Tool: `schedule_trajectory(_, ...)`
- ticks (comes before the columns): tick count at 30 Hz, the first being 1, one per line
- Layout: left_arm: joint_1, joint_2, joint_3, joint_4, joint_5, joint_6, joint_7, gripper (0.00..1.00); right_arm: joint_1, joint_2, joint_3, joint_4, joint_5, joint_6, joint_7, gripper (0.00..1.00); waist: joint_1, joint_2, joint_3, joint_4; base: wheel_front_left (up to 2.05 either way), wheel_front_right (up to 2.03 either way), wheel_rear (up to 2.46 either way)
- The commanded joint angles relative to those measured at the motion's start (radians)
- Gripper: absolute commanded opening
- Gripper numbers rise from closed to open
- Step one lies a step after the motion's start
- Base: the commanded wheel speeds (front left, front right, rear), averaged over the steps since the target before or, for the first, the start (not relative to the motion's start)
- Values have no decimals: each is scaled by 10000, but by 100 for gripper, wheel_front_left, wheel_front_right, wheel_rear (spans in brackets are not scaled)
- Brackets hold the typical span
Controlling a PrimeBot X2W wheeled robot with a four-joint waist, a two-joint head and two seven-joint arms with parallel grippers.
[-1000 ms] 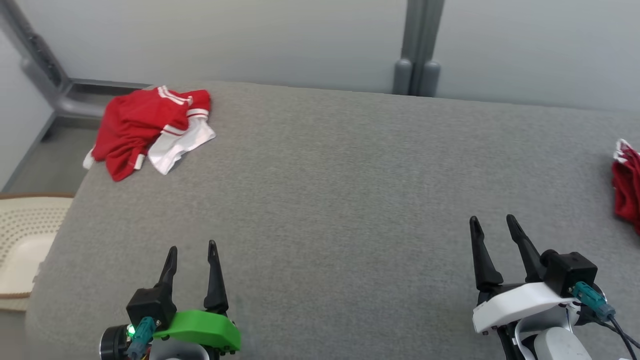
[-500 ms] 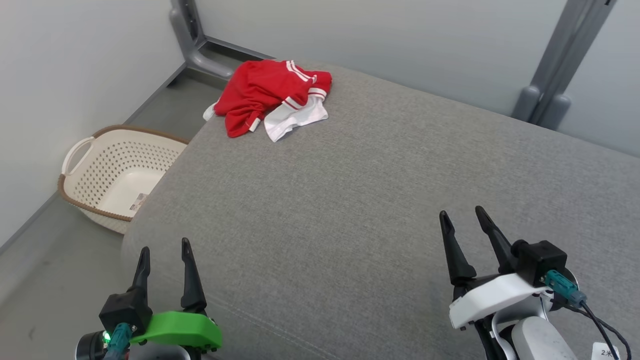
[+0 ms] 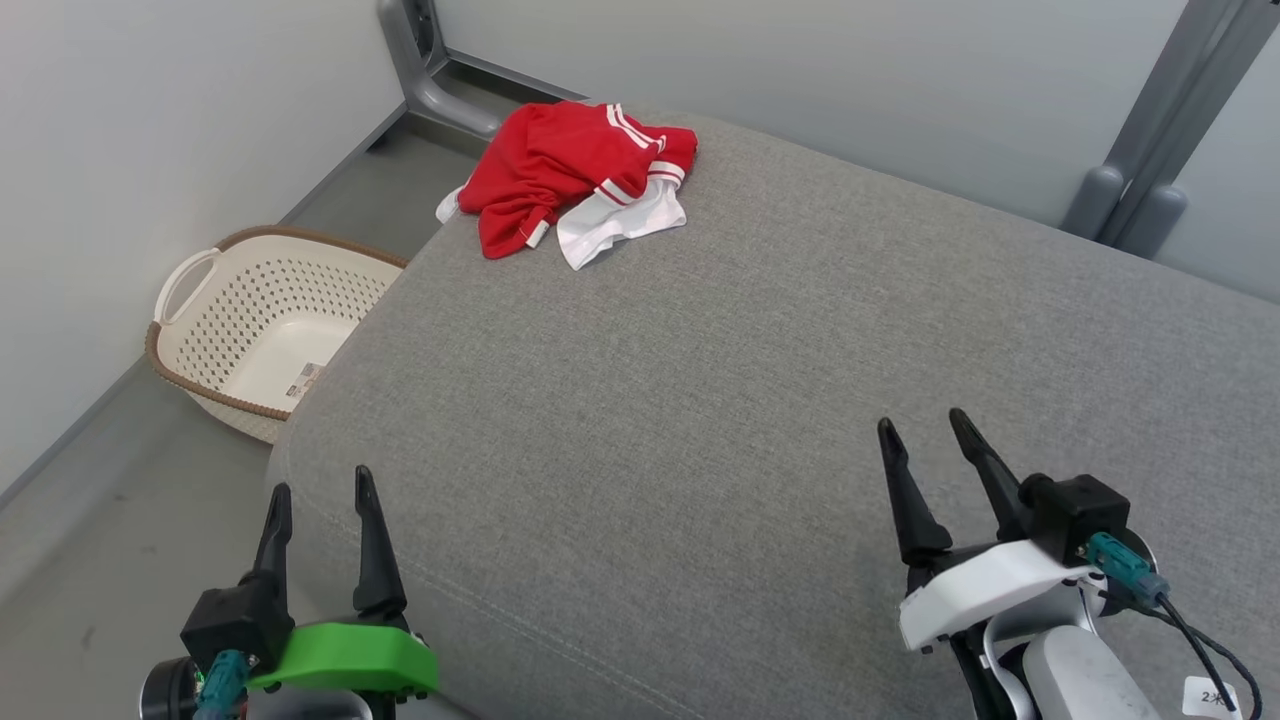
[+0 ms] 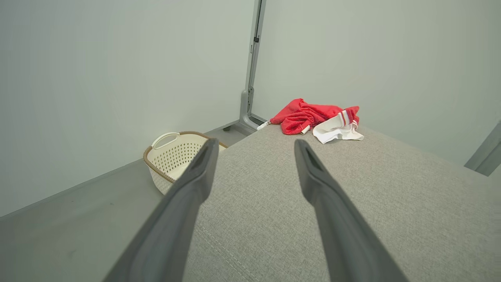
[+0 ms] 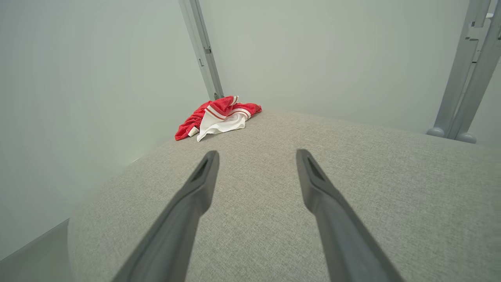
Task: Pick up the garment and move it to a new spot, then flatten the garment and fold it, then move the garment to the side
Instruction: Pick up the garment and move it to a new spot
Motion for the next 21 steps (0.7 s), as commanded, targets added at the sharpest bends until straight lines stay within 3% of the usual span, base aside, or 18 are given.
schedule_trajectory(1,-196,65,81,-104,18,-126,-3,100,-1,-49,-172,-60,-181,-15,-27,100,1,0,66,-27,0,0,0)
schedule_trajectory(5,-1064,681,302,-307,128,-444,7,100,214,-46,-793,-333,-650,-15,102,100,1,0,222,-171,0,0,0)
schedule_trajectory(13,-3922,2553,753,-772,437,-1051,1196,100,-442,-47,-1393,-1738,-1673,-15,785,100,1,0,1326,-1592,0,0,0)
schedule_trajectory(17,-5638,3229,679,-175,315,-1613,2039,100,-756,-46,-1461,-2314,-1998,-15,1111,100,1,0,2000,-2260,0,0,0)
schedule_trajectory(21,-7521,3524,620,1265,-91,-2076,2982,100,-954,-47,-1434,-2948,-2217,-15,1430,100,1,0,2867,-2929,0,0,0)
